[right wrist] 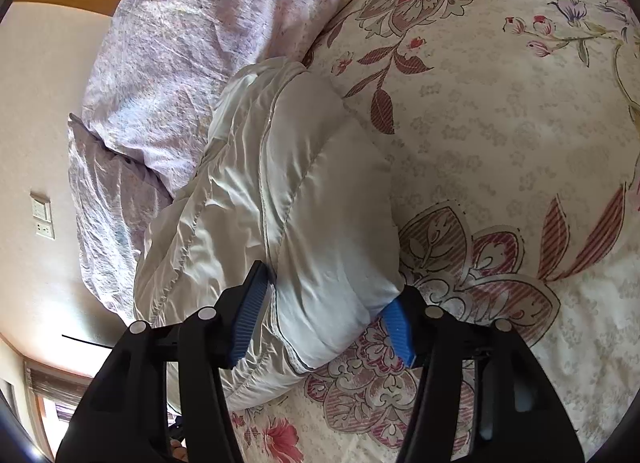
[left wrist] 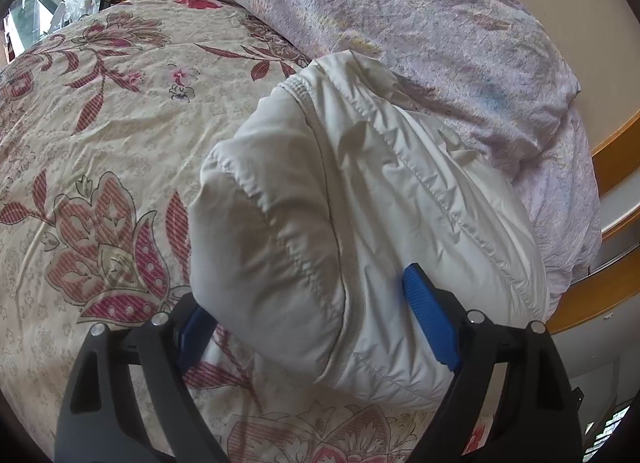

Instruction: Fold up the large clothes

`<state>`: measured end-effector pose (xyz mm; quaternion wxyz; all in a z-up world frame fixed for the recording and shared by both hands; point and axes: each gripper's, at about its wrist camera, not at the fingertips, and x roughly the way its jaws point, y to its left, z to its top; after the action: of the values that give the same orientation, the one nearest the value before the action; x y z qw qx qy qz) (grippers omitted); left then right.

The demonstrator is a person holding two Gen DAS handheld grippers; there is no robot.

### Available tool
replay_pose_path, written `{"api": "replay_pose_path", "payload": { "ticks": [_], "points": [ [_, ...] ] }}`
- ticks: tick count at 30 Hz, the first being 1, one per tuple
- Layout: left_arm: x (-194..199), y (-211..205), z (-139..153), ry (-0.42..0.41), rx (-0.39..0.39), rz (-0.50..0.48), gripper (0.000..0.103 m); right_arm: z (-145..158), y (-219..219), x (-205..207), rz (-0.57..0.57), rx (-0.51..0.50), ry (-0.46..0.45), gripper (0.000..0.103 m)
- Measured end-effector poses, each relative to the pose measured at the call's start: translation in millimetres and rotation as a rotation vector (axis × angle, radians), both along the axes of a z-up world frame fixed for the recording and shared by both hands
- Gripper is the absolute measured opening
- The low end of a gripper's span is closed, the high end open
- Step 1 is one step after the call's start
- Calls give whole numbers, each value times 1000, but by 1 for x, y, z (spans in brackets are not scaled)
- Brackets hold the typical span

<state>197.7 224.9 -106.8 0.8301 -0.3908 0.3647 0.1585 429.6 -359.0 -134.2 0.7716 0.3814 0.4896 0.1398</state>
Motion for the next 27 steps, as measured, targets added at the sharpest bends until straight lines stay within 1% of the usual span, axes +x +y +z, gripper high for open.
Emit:
{"api": "replay_pose_path", "payload": {
  "ticks": [2, 3, 4, 5, 6, 7, 8, 9, 10, 13, 16, 19, 23, 27],
  "points": [
    [1, 3, 0, -6, -14, 9, 82, 0, 0, 1, -3, 4, 1, 58],
    [1, 4, -1, -9, -22, 11, 78, -1, 0, 1, -5, 7, 1, 57],
    [0, 6, -1, -11, -31, 14, 72, -1, 0, 1, -8, 7, 2, 55],
    [-1, 7, -1, -15, -36, 19, 69, -2, 0, 1, -10, 8, 3, 49],
    [-2, 8, 0, -22, -38, 24, 60, -2, 1, 1, -8, 9, 0, 46],
    [-4, 9, 1, -33, -41, 28, 53, -2, 1, 1, -3, 12, -11, 41],
    [-6, 11, 3, -44, -46, 30, 49, -1, 1, 0, 1, 11, -23, 37],
    [-8, 12, 6, -55, -50, 31, 41, 0, 3, -1, 3, 8, -31, 35],
    [-10, 13, 9, -64, -54, 30, 36, 2, 3, -2, 5, 3, -39, 32],
    [-16, 15, 18, -88, -57, 19, 31, 9, 5, -6, 12, -11, -55, 28],
    [-25, 16, 24, -103, -47, 15, 30, 15, 6, -11, 24, -22, -69, 27],
    [-39, 20, 28, -112, -54, 20, 30, 20, 9, -21, 49, -31, -77, 26],
    [-69, 29, 31, -119, -70, 30, 30, 26, 13, -40, 100, -38, -92, 26],
    [-108, 33, 35, -120, -67, 30, 30, 28, 15, -69, 161, -31, -102, 26]
  ]
}}
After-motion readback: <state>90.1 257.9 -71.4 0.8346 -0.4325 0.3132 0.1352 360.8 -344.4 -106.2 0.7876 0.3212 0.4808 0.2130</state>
